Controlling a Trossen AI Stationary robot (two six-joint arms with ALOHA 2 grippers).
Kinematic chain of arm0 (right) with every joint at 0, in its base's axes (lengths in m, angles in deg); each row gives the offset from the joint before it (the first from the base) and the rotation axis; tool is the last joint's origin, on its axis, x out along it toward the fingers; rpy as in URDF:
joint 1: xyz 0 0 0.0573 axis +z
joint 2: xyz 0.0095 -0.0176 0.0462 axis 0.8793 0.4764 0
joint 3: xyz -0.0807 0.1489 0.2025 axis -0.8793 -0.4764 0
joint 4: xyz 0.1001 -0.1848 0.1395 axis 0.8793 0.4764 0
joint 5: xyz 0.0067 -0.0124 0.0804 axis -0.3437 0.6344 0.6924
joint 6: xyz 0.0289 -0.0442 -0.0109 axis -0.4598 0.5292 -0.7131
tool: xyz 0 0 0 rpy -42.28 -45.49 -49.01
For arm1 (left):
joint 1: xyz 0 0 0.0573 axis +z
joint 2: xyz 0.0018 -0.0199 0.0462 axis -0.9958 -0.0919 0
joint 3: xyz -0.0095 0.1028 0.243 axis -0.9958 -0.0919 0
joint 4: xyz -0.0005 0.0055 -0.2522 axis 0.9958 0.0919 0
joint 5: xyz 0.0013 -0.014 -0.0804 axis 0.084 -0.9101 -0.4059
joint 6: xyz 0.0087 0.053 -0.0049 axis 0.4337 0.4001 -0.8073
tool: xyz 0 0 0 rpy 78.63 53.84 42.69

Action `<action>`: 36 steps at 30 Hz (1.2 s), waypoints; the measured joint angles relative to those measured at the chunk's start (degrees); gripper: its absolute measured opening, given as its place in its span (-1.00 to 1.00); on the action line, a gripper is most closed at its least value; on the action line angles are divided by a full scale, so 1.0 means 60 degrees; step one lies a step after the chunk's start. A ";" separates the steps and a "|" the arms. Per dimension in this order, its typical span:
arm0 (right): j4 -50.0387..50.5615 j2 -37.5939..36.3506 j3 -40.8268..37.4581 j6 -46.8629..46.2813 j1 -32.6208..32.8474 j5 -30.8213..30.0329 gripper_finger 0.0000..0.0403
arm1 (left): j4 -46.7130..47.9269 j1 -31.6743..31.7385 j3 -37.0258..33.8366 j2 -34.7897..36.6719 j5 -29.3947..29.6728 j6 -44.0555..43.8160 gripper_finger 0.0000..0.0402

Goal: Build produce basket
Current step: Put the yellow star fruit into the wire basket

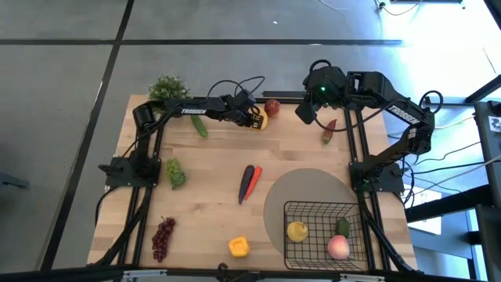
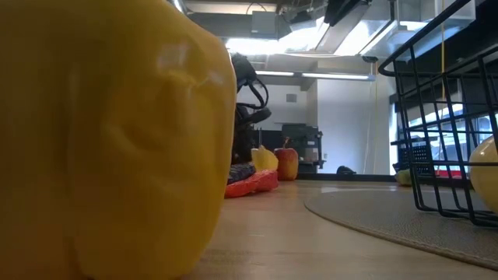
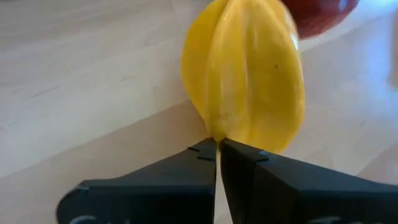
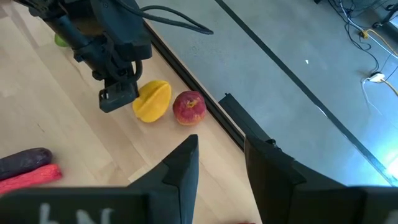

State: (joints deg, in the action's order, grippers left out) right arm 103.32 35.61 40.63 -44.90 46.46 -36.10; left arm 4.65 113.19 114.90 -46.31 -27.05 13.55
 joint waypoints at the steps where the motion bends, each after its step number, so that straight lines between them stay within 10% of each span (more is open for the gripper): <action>1: 0.0000 0.0000 0.0000 0.0000 0.0000 -0.0001 -0.39 | 0.0147 -0.0025 -0.0008 0.0068 -0.0022 0.0078 -1.00; 19: 0.0202 -0.0014 0.0000 0.0022 -0.0004 0.0137 -0.39 | 0.1482 -0.1228 -0.0015 0.1083 -0.0857 0.1451 -1.00; 36: 0.1013 -0.0306 -0.0032 0.0736 -0.0058 0.2836 -0.39 | 0.2145 -0.2064 0.0011 0.1693 -0.0811 0.2434 -1.00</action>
State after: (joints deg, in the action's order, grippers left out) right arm 109.40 33.77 40.44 -40.49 46.11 -19.08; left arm 17.52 100.81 114.96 -36.15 -31.92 28.16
